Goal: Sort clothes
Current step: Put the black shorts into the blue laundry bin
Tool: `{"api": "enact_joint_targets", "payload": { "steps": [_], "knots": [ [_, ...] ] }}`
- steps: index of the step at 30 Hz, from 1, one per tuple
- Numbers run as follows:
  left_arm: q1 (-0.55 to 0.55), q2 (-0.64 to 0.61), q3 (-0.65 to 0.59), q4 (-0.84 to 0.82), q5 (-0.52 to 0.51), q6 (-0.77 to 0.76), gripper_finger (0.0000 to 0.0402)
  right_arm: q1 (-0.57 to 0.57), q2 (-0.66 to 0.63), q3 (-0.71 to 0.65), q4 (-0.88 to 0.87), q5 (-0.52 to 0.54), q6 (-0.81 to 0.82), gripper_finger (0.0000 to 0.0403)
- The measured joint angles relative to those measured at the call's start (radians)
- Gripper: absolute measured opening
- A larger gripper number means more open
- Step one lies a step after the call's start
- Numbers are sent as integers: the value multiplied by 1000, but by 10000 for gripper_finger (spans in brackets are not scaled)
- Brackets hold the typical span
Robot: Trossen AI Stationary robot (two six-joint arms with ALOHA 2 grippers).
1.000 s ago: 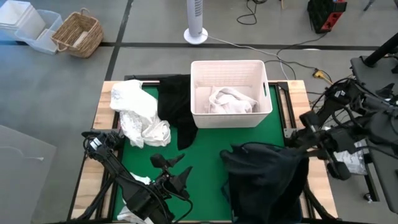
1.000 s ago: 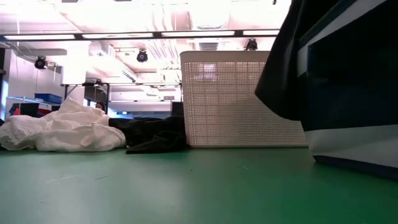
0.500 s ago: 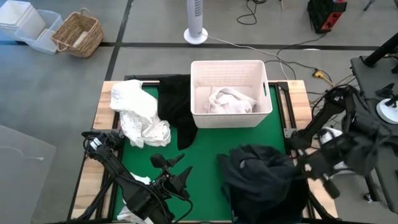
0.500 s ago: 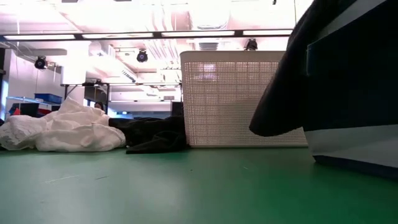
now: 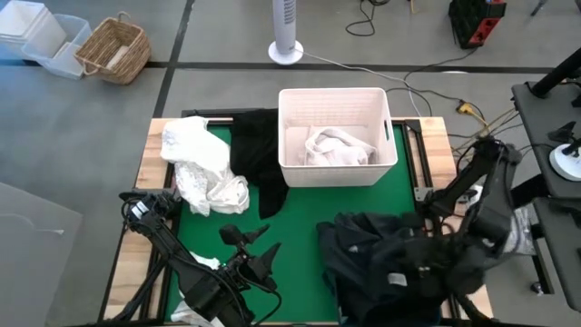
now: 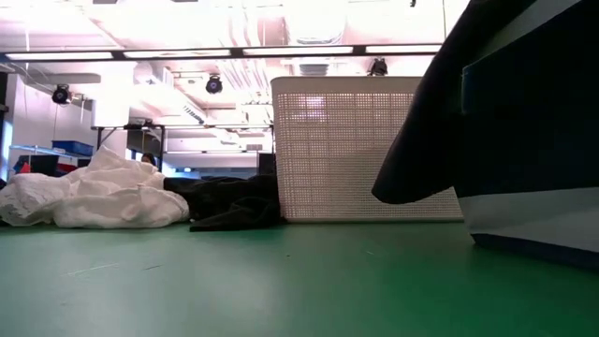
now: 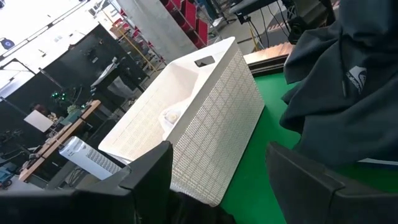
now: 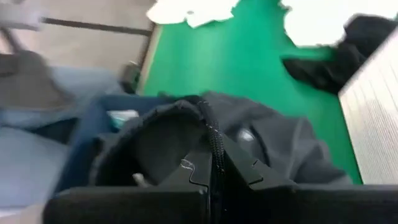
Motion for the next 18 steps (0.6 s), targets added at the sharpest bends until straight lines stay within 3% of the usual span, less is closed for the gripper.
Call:
{"api": "enact_joint_targets", "payload": {
  "steps": [7, 14, 18],
  "knots": [
    [0, 0, 0, 0, 0, 3, 233, -94, 75, -138, 0, 8, 130, 9],
    [0, 0, 0, 0, 0, 3, 233, -187, 202, -190, 78, -142, 78, 9],
    [0, 0, 0, 0, 0, 3, 233, -208, 269, -189, 111, -177, 43, 18]
  ]
}}
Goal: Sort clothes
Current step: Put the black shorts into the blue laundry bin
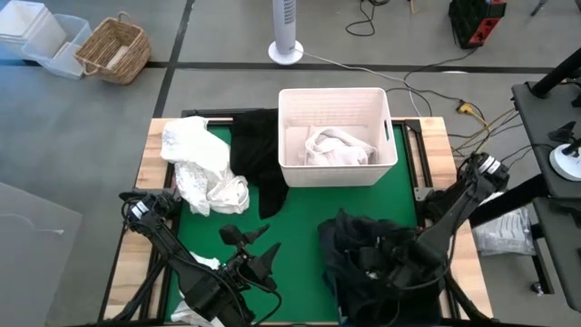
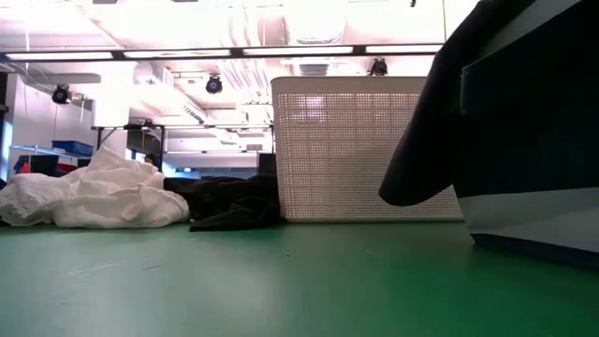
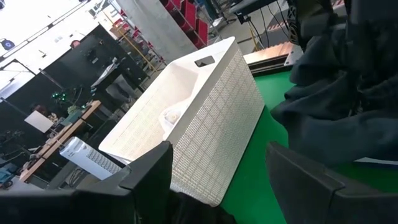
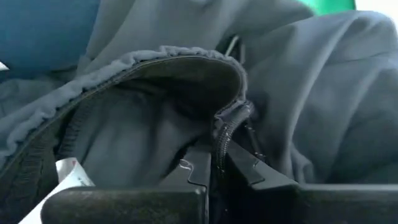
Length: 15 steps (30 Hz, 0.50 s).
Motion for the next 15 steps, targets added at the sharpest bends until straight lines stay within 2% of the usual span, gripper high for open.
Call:
{"api": "enact_joint_targets", "payload": {
  "steps": [5, 11, 15],
  "knots": [
    [0, 0, 0, 0, 19, 0, 233, -7, 33, 28, -2, -66, -2, 61],
    [0, 0, 0, 0, 19, 0, 233, -7, -3, 88, -24, -94, 9, 163],
    [0, 0, 0, 0, 19, 0, 233, -7, -31, 160, -126, -93, 9, 229]
  ]
}}
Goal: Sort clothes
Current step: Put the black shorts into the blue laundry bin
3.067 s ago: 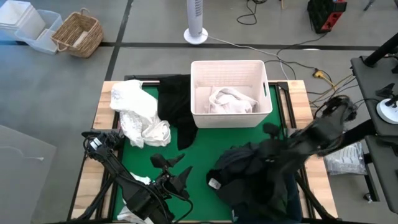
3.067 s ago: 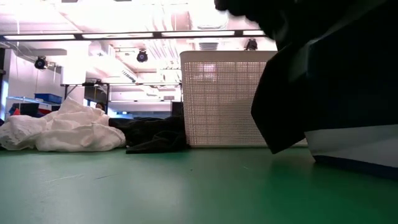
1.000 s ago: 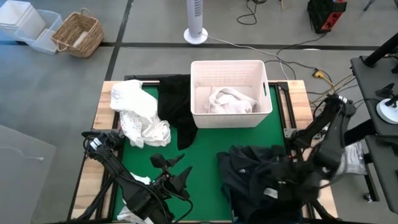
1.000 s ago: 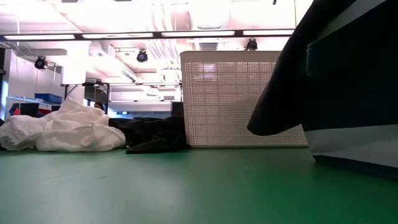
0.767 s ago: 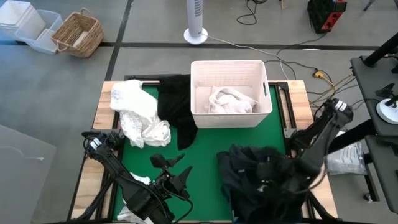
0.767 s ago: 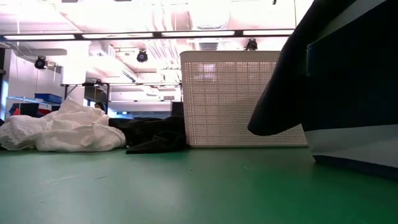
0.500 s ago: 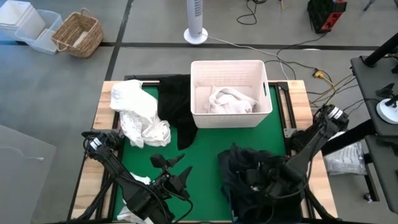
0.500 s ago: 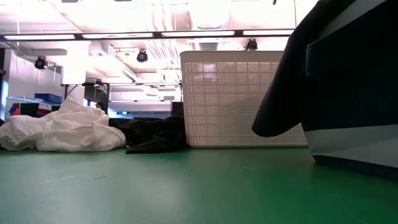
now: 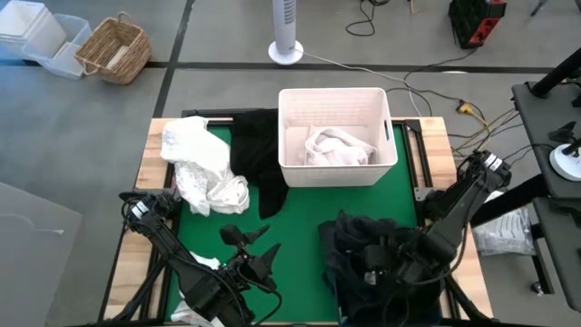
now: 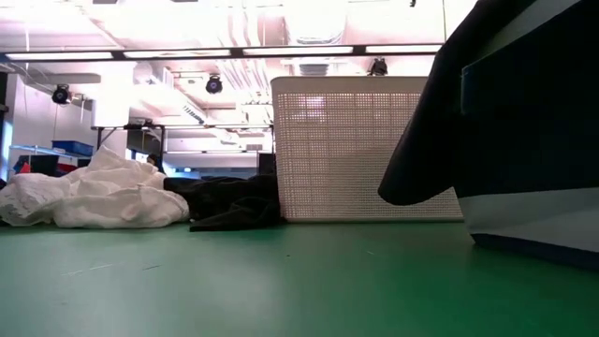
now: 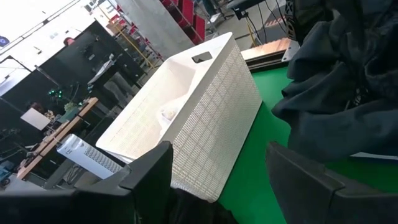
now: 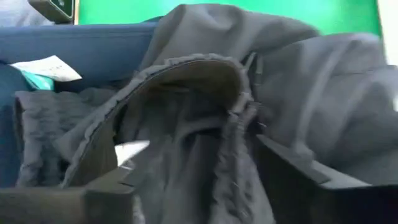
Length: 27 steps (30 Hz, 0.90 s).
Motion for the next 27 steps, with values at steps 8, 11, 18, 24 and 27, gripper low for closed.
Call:
{"api": "enact_joint_targets", "payload": {
  "steps": [8, 11, 18, 24, 27],
  "knots": [
    [0, 0, 0, 0, 0, 0, 233, -12, -6, 111, -250, 188, 27, 300],
    [0, 0, 0, 0, 0, 0, 233, -55, -8, 110, -250, 213, 26, 316],
    [0, 0, 0, 0, 1, 0, 233, -173, -9, 38, -161, 187, -95, 353],
    [0, 0, 0, 0, 4, 0, 233, -236, -9, -49, 29, 53, -203, 358],
    [0, 0, 0, 0, 5, 0, 233, -261, -8, -85, 52, 47, -199, 355]
  ]
}}
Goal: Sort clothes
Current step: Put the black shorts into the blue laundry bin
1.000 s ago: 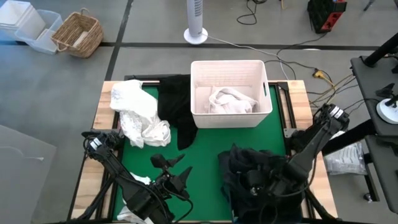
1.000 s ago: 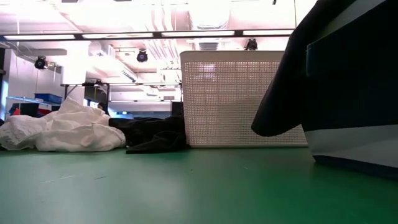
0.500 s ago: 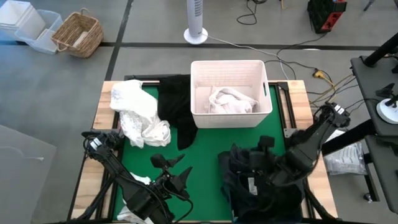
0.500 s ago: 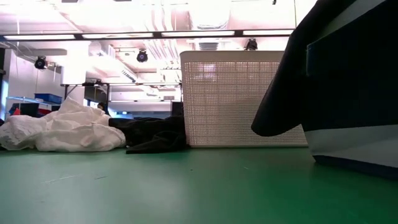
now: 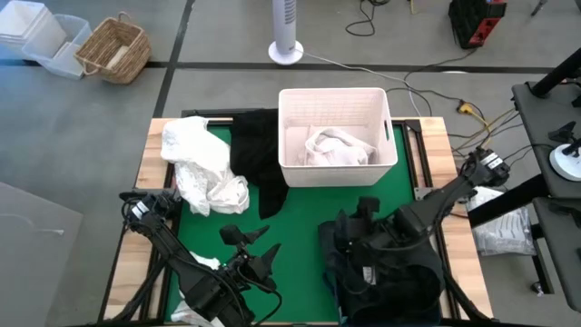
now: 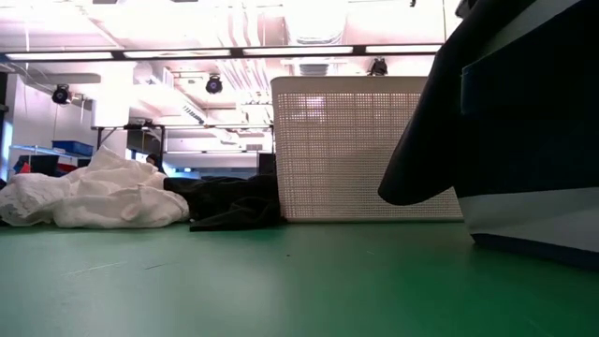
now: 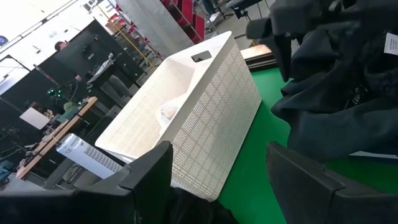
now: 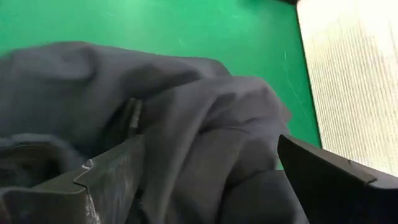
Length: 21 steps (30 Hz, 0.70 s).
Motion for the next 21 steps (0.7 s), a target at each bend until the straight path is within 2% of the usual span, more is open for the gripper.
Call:
{"api": "enact_joint_targets", "payload": {
  "steps": [5, 10, 15, 20, 21],
  "knots": [
    [0, 0, 0, 0, 1, 0, 233, -41, 0, -57, 11, 3, 22, 336],
    [0, 0, 0, 0, 2, 0, 233, -43, 0, -96, 83, -37, 15, 278],
    [0, 0, 0, 0, 2, 0, 233, -43, 0, -109, 121, -73, 23, 173],
    [0, 0, -1, 0, 2, 0, 233, -43, -1, -88, 97, -77, 34, 38],
    [0, 0, -1, 0, 2, 0, 233, -42, -1, -80, 91, -80, 30, 28]
  ]
}}
